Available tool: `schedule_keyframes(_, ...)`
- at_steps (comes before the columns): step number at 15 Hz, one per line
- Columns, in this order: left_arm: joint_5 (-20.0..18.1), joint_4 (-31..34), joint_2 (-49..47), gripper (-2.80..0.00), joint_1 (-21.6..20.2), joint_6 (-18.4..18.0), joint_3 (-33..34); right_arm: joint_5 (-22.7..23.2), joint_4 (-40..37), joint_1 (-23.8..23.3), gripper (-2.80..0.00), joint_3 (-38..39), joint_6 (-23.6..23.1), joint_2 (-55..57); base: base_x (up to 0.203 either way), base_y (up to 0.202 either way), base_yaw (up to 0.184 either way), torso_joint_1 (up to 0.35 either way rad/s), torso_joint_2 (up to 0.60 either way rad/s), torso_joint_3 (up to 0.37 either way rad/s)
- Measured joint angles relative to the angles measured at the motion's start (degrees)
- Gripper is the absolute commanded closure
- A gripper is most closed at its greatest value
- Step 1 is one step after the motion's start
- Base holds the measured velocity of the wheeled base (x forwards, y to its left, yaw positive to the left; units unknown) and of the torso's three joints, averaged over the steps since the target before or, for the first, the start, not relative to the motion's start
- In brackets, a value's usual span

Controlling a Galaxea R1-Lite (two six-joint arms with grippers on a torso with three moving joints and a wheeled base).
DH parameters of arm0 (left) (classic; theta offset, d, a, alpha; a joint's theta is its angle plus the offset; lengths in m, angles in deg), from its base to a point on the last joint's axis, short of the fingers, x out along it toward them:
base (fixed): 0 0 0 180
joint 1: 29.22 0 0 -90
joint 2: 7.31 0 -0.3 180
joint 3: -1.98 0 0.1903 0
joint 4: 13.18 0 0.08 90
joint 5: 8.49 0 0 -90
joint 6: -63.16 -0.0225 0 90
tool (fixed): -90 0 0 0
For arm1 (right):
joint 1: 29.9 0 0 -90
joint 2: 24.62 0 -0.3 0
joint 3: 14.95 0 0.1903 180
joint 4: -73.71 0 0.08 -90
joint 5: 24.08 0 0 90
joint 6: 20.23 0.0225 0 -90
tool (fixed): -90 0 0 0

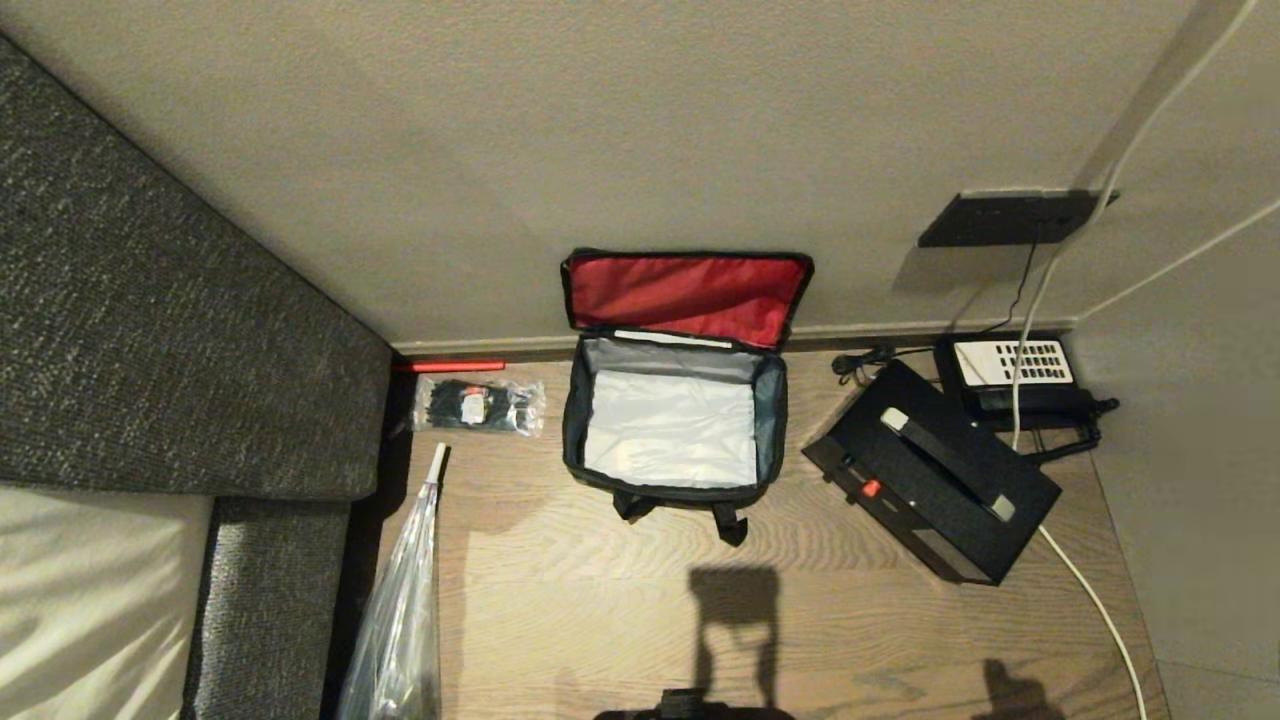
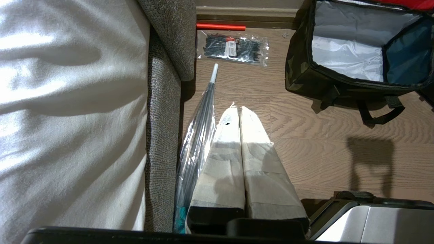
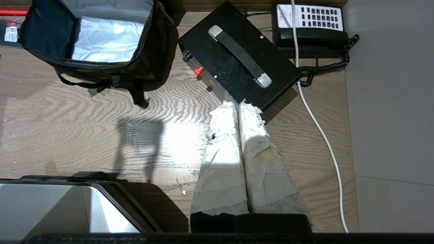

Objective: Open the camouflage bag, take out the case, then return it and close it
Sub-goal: Grip the handle again

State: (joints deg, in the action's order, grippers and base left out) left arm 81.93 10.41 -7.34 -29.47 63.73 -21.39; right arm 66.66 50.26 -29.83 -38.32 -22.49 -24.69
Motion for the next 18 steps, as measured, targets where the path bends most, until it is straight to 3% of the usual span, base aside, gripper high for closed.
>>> schedule_keyframes(18, -0.01, 0.02, 0.00, 0.00, -0.02, 0.02, 0.00, 0.02, 0.01, 0.00, 0.00, 0.00, -0.02, 0.00, 0.000, 0.000, 0.000, 0.000, 0.00, 0.000)
